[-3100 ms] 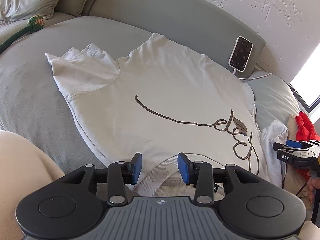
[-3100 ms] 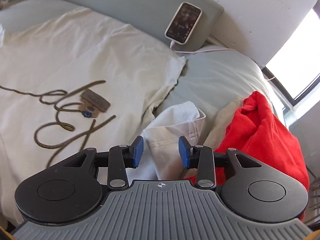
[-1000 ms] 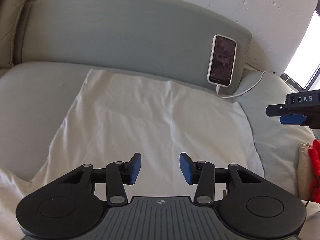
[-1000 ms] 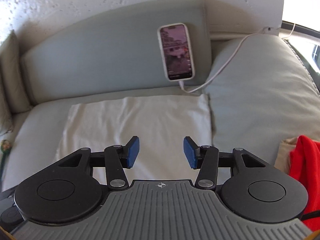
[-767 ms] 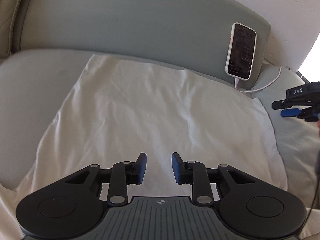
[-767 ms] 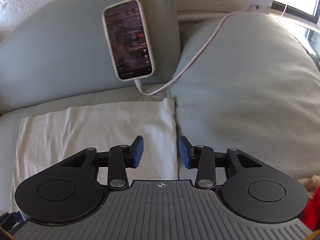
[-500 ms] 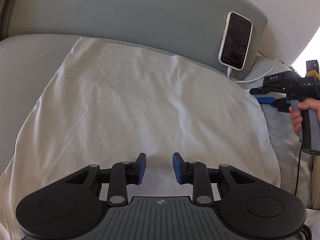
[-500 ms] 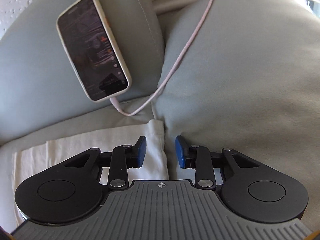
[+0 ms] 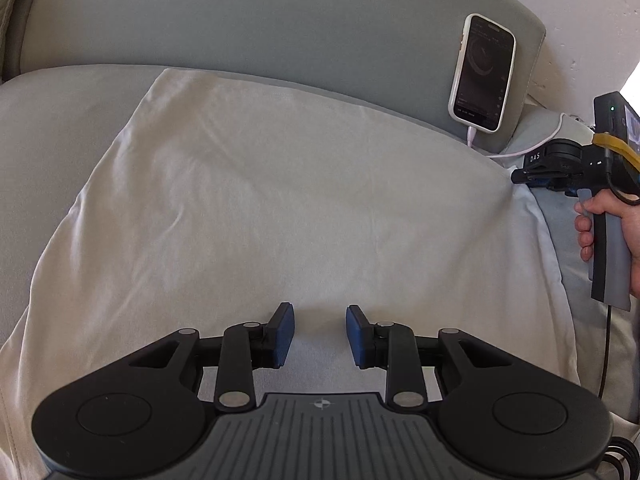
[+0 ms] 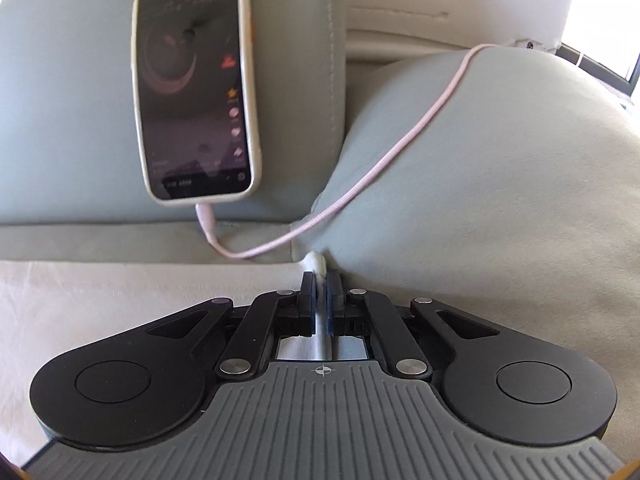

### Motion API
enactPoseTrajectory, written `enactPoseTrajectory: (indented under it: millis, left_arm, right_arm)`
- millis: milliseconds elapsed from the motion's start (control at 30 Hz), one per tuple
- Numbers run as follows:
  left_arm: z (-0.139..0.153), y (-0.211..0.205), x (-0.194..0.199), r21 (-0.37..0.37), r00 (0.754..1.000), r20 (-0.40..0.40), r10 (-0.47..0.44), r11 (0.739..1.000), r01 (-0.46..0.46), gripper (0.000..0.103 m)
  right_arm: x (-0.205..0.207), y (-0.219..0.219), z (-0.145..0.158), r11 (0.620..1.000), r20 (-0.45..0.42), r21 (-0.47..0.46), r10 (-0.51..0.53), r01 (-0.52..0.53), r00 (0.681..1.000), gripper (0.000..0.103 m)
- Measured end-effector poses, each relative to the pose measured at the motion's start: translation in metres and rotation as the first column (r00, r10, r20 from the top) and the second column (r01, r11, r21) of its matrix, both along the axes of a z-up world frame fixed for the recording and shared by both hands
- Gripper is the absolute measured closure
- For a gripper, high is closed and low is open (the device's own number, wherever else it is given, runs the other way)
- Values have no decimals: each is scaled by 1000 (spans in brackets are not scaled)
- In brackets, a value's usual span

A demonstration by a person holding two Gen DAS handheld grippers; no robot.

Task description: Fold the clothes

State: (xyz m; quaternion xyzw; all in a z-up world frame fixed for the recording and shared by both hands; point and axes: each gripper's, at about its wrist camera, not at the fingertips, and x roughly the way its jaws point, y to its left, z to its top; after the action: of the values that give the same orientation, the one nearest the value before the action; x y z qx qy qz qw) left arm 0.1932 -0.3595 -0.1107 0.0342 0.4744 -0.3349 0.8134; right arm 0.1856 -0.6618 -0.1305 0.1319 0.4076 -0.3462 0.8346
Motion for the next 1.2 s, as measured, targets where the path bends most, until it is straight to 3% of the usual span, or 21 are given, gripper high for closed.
enactPoseTrajectory:
  millis: [33, 100, 133, 333, 433, 500, 567, 667, 767, 867, 933, 1033, 1200]
  left_arm:
    - [1, 0, -1, -3, 1000, -3, -6, 1000, 6, 75]
    - [3, 1, -3, -1, 1000, 3, -11, 1000, 11, 75]
    - [6, 2, -7, 4, 1000, 12, -12, 1000, 12, 75]
    - [43, 20, -45, -31, 991, 114, -65, 997, 69, 75]
    - [85, 52, -79, -91, 986, 164, -41, 994, 56, 75]
    - [119, 75, -106, -173, 982, 183, -37, 982, 69, 73]
    - [148, 97, -133, -236, 974, 221, -39, 967, 92, 64]
    - [170, 117, -168, -200, 962, 265, -70, 972, 126, 63]
    - [172, 129, -196, -130, 951, 289, -111, 980, 153, 59]
    - [143, 129, -215, -34, 959, 250, -131, 989, 144, 60]
    - [121, 130, -222, -27, 970, 203, -134, 989, 143, 61]
    - [93, 130, -234, -31, 983, 137, -121, 991, 127, 61]
    - [74, 132, -246, -39, 989, 74, -127, 991, 130, 61]
  right_arm:
    - [0, 3, 5, 1000, -5, 1, -3, 3, 1000, 89]
    - [-10, 11, 25, 999, 26, 3, -43, 43, 999, 67]
    - [-22, 16, 37, 998, 56, 8, -61, 60, 997, 62]
    - [-122, 67, 119, 991, 264, 135, -61, 26, 963, 60]
    - [-182, 106, 169, 989, 351, 148, -26, -28, 936, 60]
    - [-225, 130, 200, 985, 415, 149, 16, -85, 910, 58]
    - [-263, 149, 227, 978, 466, 164, 38, -129, 884, 50]
    - [-311, 167, 251, 973, 507, 173, 45, -153, 861, 49]
    - [-346, 173, 249, 973, 500, 172, 50, -155, 865, 49]
    - [-367, 172, 218, 969, 446, 212, 18, -125, 895, 49]
    - [-371, 168, 187, 968, 373, 229, 7, -99, 928, 50]
    - [-374, 169, 152, 979, 294, 183, 29, -86, 955, 60]
    - [-351, 170, 129, 993, 150, 36, 102, -108, 983, 60]
